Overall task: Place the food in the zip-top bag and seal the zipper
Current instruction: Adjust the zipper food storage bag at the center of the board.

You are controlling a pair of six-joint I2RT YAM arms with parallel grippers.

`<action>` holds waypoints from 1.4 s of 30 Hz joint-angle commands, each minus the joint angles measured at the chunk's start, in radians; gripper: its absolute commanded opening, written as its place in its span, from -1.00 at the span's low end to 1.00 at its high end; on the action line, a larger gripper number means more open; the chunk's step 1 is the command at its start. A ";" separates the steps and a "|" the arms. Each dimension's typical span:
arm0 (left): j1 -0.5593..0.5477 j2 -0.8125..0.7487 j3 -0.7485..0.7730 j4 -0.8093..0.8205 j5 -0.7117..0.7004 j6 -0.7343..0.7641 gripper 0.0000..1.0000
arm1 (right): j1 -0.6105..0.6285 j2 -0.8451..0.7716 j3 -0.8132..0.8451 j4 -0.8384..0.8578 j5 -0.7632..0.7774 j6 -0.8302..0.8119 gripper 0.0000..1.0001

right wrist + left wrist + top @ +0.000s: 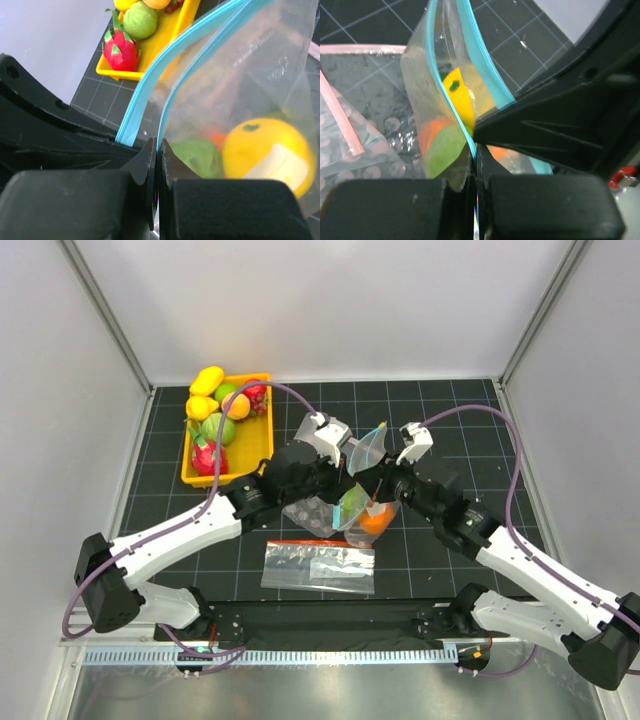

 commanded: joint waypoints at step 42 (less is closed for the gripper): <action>-0.057 0.036 0.001 0.030 0.004 0.175 -0.99 | 0.047 0.039 0.095 -0.112 0.368 0.181 0.86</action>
